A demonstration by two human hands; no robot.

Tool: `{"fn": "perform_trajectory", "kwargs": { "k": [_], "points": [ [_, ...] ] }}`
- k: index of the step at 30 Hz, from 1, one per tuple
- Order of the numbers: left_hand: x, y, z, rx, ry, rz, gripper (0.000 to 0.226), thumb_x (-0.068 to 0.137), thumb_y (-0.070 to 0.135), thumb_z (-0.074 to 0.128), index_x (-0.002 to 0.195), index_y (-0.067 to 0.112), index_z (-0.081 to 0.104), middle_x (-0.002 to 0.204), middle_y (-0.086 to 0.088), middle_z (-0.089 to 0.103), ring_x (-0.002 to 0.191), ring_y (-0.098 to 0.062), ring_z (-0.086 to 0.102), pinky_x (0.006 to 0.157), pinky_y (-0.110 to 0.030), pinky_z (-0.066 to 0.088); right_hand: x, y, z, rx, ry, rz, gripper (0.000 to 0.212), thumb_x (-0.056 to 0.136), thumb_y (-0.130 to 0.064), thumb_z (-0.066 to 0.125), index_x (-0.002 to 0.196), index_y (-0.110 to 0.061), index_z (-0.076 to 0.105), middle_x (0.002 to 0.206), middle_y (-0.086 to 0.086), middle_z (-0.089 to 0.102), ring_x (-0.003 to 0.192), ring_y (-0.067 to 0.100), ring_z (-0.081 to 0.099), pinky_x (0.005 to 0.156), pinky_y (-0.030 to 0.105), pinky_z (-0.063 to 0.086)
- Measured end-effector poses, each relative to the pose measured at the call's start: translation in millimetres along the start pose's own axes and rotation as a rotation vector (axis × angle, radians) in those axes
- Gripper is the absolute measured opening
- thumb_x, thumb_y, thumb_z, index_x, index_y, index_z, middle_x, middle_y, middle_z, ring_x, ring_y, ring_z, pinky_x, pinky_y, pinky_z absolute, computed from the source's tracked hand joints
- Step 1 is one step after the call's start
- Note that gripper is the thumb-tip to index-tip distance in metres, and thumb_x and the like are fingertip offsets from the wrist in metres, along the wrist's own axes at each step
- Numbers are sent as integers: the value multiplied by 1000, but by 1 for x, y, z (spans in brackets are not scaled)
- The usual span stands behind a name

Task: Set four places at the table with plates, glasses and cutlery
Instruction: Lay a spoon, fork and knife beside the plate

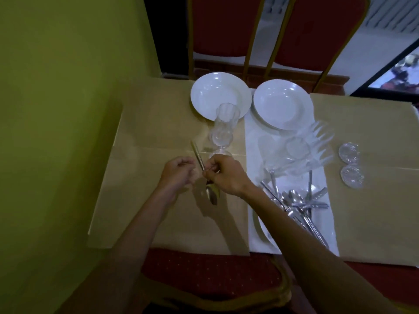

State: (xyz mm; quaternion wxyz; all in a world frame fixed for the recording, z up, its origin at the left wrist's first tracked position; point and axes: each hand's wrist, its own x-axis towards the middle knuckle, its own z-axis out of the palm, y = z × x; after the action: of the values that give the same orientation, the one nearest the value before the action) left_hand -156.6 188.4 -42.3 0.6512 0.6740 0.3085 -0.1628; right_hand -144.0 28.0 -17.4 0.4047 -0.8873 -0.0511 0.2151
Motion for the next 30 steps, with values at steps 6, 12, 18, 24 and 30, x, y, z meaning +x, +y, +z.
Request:
{"fn": "perform_trajectory", "kwargs": {
  "k": [6,12,18,24,30],
  "points": [
    [83,16,-84,224,170,197,16,90,14,61,85,26,70,86,5,69,72,-13,60,67,-25,46,84,-50,50,23,-27,65,9,89,-17,68,97,-14,73,85,-4,70,80,11,65,75,24,49],
    [169,17,-139,887,332,566,39,85,10,52,123,11,61,130,-12,57,123,-31,52,104,-39,41,164,-81,84,91,12,146,14,89,-12,64,91,-15,77,83,-7,67,76,4,59,67,13,44],
    [191,-31,-144,1098,468,627,51,102,26,35,148,5,39,156,-14,36,147,-27,31,119,-54,18,238,-98,113,112,10,177,17,87,-11,63,94,-16,77,100,1,74,98,18,68,89,28,52],
    [190,-32,-145,1091,463,626,53,103,26,31,154,10,29,162,-8,26,151,-24,21,122,-52,16,316,-117,122,152,85,217,18,88,-10,61,75,-18,72,92,2,72,97,23,68,92,38,57],
    [188,-28,-144,1061,465,611,56,101,25,30,154,11,28,163,-5,24,152,-21,17,123,-49,15,353,-121,134,170,101,326,14,87,-14,65,82,-6,74,80,12,75,68,26,75,66,42,64]
  ]
}}
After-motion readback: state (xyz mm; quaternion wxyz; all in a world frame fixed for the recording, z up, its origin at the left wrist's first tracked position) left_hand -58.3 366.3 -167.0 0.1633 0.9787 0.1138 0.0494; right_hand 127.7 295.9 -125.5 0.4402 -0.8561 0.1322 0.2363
